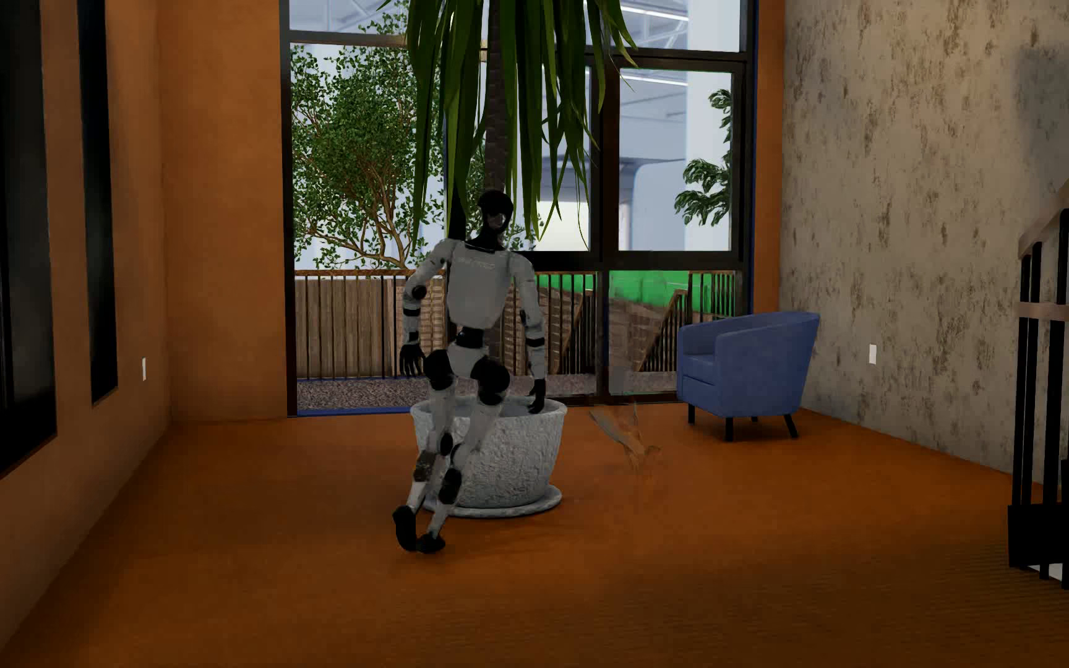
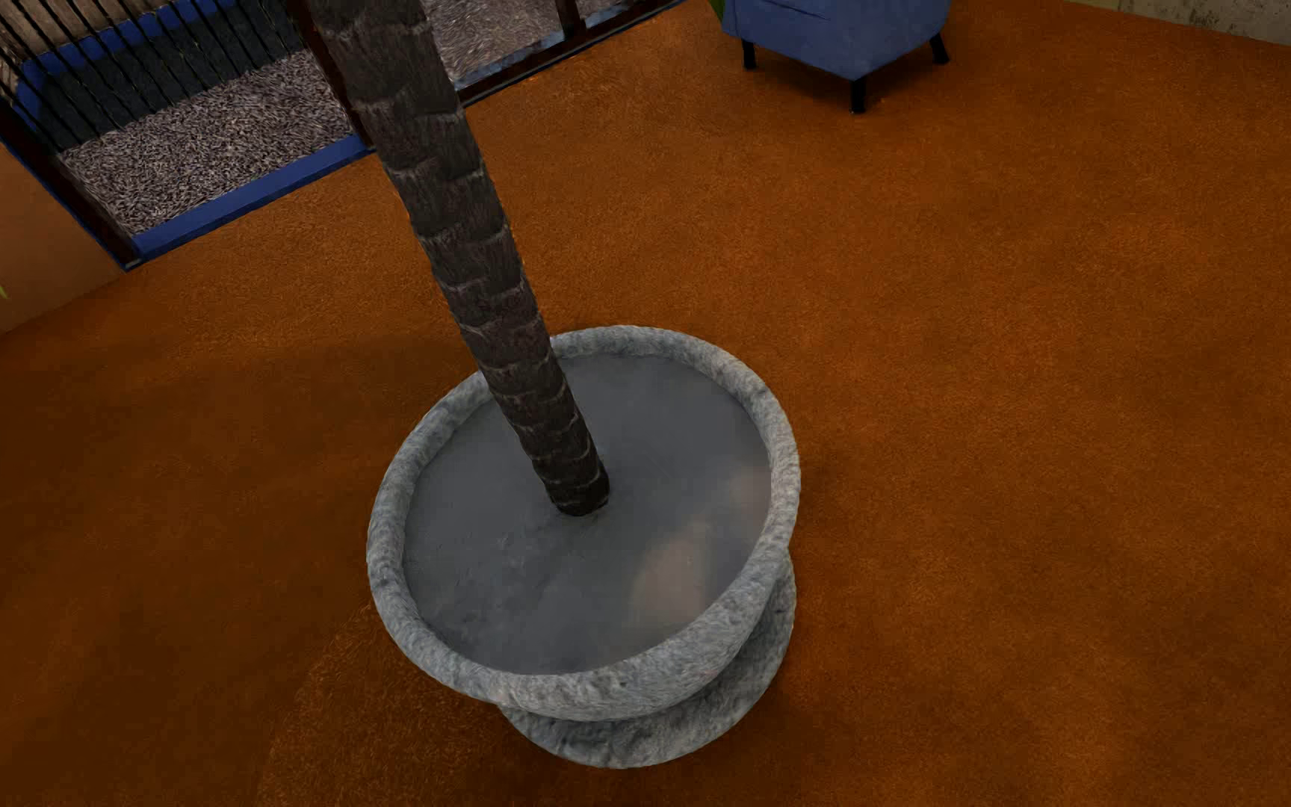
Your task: Go around the plant
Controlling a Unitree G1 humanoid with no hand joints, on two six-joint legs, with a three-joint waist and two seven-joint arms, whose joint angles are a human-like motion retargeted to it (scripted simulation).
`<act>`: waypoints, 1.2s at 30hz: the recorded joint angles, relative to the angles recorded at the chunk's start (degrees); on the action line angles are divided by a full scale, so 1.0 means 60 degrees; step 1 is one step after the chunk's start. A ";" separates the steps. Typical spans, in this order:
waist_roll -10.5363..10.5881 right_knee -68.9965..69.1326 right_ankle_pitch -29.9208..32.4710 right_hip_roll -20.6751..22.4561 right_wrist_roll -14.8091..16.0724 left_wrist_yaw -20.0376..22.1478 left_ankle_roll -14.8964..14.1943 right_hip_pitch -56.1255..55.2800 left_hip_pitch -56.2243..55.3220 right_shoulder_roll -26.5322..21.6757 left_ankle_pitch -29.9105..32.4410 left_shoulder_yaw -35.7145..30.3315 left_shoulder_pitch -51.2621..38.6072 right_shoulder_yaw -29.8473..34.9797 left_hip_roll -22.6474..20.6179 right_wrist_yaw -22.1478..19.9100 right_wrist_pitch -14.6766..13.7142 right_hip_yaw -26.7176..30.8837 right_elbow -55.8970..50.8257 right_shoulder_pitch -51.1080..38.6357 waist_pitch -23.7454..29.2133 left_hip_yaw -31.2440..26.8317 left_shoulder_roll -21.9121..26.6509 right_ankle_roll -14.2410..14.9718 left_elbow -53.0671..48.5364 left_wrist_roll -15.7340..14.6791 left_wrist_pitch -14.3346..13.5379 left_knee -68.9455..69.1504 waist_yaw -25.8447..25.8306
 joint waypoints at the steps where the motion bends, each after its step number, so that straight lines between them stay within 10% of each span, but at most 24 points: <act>1: -0.0001 0.0124 -0.0613 -0.0021 0.0000 0.0000 0.0000 0.0248 -0.0323 0.0008 -0.0547 0.0026 0.0112 -0.0132 -0.0224 0.0000 0.0000 0.0000 -0.0440 -0.0220 0.0055 0.0000 -0.0002 0.0000 0.0075 0.0000 0.0000 -0.0710 0.0551; 8: 0.0085 0.0876 -0.1238 -0.0535 0.0000 0.0000 0.0000 0.1639 -0.2342 0.0204 -0.4161 -0.1411 0.0101 0.0431 -0.1343 0.0000 0.0000 0.0000 -0.0279 -0.0845 0.0323 0.0000 -0.0231 0.0000 0.1192 0.0000 0.0000 -0.5590 0.1532; 9: 0.0155 0.0843 0.0085 -0.0517 0.0000 0.0000 0.0000 0.1819 -0.2256 0.0184 -0.5126 -0.1521 0.0112 0.0561 -0.1440 0.0000 0.0000 0.0000 0.0046 -0.0635 0.0220 0.0000 -0.0264 0.0000 0.1298 0.0000 0.0000 -0.5737 0.1417; 11: 0.0002 0.1732 0.2887 -0.0629 0.0000 0.0000 0.0000 0.1512 -0.2306 0.0264 -0.1556 -0.1375 0.0282 0.0875 -0.1517 0.0000 0.0000 0.0000 0.0857 -0.0169 -0.0298 0.0000 -0.0258 0.0000 0.1369 0.0000 0.0000 -0.5421 0.1139; 14: -0.0600 0.5798 0.6700 -0.1659 0.0000 0.0000 0.0000 -0.0469 -0.1392 0.0382 -0.1343 -0.1233 -0.0030 0.1525 -0.1748 0.0000 0.0000 0.0000 0.1370 0.0458 -0.0348 0.0000 -0.0089 0.0000 0.1546 0.0000 0.0000 -0.4825 0.0587; 18: -0.0642 1.0250 0.0241 -0.2106 0.0000 0.0000 0.0000 -0.4919 -0.0154 0.0337 -0.2575 0.0273 -0.0471 0.0626 -0.1545 0.0000 0.0000 0.0000 0.0632 0.0493 -0.0679 0.0000 -0.0098 0.0000 0.0267 0.0000 0.0000 -0.5283 -0.0114; 22: -0.0291 0.4898 0.1395 -0.2035 0.0000 0.0000 0.0000 -0.6403 0.1354 0.0544 -0.5697 0.0914 -0.0738 -0.0495 -0.1626 0.0000 0.0000 0.0000 -0.0364 0.0510 -0.1021 0.0000 -0.0205 0.0000 -0.0787 0.0000 0.0000 -0.6119 -0.0751; 25: 0.0135 0.0295 0.1988 -0.1717 0.0000 0.0000 0.0000 -0.5615 0.2230 0.0629 -0.6208 0.0538 -0.0697 -0.0109 -0.1243 0.0000 0.0000 0.0000 -0.0198 0.0371 -0.1025 0.0000 -0.0305 0.0000 -0.0381 0.0000 0.0000 -0.6055 -0.1145; 31: 0.0129 0.1989 0.0813 -0.1346 0.0000 0.0000 0.0000 -0.3537 0.0953 0.0413 0.0071 -0.1406 0.0032 0.1305 -0.0124 0.0000 0.0000 0.0000 0.0445 0.0455 -0.0742 0.0000 -0.0326 0.0000 0.1813 0.0000 0.0000 -0.0650 -0.1054; 36: -0.0509 0.0382 0.0649 -0.1137 0.0000 0.0000 0.0000 0.0578 -0.0867 -0.0078 0.0420 -0.0588 0.0473 0.0878 -0.0338 0.0000 0.0000 0.0000 0.0453 0.0569 0.0288 0.0000 -0.0052 0.0000 0.0790 0.0000 0.0000 -0.1019 0.0707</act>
